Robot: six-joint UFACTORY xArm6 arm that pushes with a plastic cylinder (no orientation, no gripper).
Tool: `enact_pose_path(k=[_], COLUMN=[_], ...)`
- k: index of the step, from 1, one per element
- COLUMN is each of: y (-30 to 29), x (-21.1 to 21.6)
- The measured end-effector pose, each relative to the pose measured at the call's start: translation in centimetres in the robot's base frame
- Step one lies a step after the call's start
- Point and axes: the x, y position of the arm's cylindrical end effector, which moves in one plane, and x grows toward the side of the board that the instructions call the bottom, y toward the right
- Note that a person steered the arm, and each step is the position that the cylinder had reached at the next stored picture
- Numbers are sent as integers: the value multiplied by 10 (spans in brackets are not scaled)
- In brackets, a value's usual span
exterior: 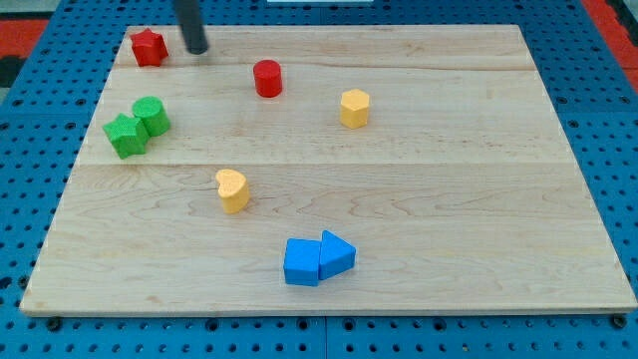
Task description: Move the arm towards yellow hexagon
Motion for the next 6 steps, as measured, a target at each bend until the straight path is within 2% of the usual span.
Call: enact_pose_path(k=[2, 3, 4, 6], y=[118, 136, 108, -9], x=[-2, 33, 81, 80])
